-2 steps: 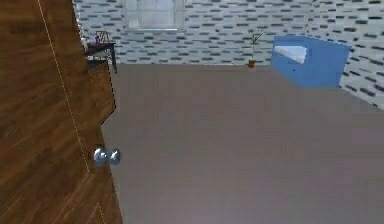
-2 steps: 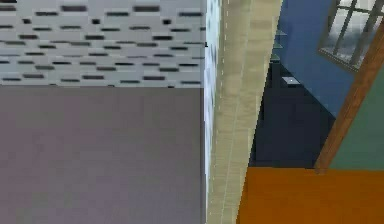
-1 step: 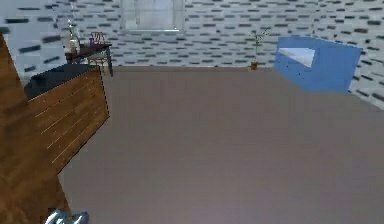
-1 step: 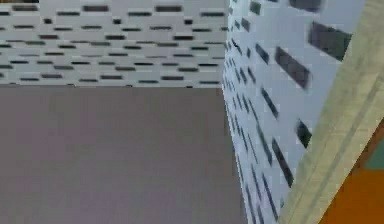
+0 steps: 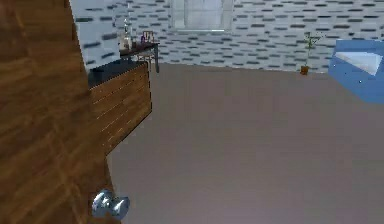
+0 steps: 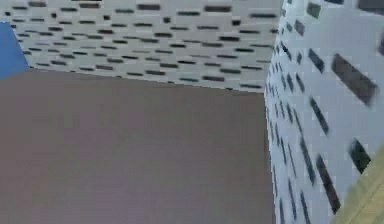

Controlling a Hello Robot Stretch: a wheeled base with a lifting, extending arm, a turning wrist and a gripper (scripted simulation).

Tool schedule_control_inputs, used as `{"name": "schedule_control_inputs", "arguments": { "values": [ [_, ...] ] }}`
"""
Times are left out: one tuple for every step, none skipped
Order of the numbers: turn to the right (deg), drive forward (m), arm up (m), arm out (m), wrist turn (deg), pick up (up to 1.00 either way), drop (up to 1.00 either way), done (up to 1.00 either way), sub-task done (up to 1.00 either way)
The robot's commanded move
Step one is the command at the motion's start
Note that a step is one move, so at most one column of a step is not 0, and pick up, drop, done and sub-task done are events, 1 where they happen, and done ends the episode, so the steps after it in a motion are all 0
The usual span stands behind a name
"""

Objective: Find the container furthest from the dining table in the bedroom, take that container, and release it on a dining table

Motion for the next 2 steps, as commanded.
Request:
{"name": "schedule_control_inputs", "arguments": {
  "values": [
    [0.0,1.00,0.00,0.00,0.0,0.00,0.00,0.00,0.00],
    [0.0,1.00,0.00,0.00,0.0,0.00,0.00,0.00,0.00]
  ]
}}
